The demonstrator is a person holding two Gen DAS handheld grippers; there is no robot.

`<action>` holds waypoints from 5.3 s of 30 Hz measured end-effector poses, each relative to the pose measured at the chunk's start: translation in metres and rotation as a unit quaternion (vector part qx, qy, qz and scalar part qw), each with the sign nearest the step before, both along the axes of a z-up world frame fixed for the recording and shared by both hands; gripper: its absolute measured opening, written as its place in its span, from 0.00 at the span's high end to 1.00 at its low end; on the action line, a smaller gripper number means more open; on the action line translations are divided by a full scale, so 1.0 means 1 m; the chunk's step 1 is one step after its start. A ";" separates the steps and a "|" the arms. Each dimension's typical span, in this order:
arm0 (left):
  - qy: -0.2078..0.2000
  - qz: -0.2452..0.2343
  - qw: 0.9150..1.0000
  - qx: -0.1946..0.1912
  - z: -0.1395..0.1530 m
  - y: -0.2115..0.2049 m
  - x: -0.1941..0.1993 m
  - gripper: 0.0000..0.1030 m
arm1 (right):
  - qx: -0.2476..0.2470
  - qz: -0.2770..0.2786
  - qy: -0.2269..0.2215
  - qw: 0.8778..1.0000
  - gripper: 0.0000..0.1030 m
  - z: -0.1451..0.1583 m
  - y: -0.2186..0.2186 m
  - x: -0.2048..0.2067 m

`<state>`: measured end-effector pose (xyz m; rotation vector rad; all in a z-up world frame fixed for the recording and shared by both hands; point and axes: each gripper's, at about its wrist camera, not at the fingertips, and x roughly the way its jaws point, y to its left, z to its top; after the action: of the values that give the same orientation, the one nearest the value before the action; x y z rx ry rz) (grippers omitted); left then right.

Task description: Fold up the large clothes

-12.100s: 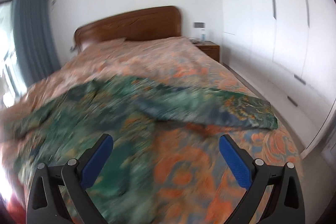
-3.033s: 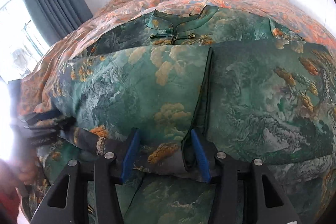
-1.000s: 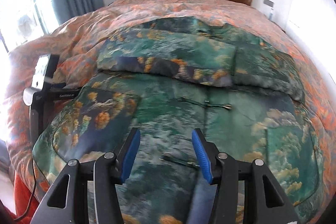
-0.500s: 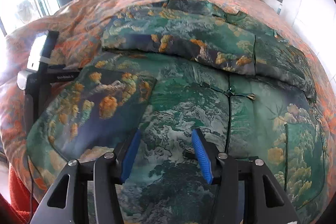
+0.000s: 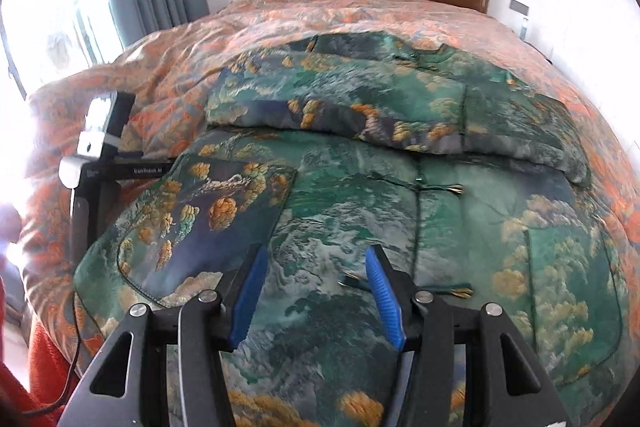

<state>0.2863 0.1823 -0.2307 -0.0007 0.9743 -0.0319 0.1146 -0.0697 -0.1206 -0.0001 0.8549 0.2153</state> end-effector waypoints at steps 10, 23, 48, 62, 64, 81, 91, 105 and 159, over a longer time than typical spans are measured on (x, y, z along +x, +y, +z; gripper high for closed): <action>-0.003 0.001 1.000 0.000 -0.001 0.000 -0.003 0.00 | 0.002 -0.100 -0.039 0.994 0.49 0.020 -0.105 -0.054; 0.023 0.011 0.997 -0.075 0.040 0.018 -0.025 0.01 | 0.034 -0.214 -0.052 0.975 0.47 0.014 -0.233 -0.111; 0.093 -0.103 0.977 -0.164 0.041 -0.064 -0.136 0.01 | 0.139 -0.132 0.105 0.976 0.35 -0.050 -0.351 -0.067; 0.096 -0.135 0.977 -0.138 0.041 -0.078 -0.153 0.07 | 0.179 -0.067 0.145 0.971 0.38 -0.050 -0.329 -0.054; 0.099 -0.132 0.976 -0.142 0.041 -0.076 -0.152 0.11 | 0.181 -0.064 0.136 0.972 0.38 -0.042 -0.328 -0.054; 0.097 -0.100 0.974 -0.176 0.076 -0.062 -0.170 0.86 | 0.152 -0.035 0.137 0.978 0.86 -0.026 -0.309 -0.047; 0.133 -0.100 0.972 -0.166 0.071 -0.043 -0.233 0.86 | 0.175 -0.025 0.155 0.972 0.86 -0.026 -0.320 -0.096; 0.125 -0.142 0.957 -0.219 0.131 -0.024 -0.202 0.87 | 0.274 -0.006 0.170 0.947 0.88 0.001 -0.337 -0.105; 0.031 -0.002 0.965 -0.260 0.136 -0.023 -0.014 0.73 | 0.396 -0.128 0.064 0.907 0.90 0.011 -0.371 0.094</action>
<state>0.2720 0.1597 -0.0952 -0.4851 1.0044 -0.2927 0.2088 -0.4406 -0.1095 0.8943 0.8390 0.3051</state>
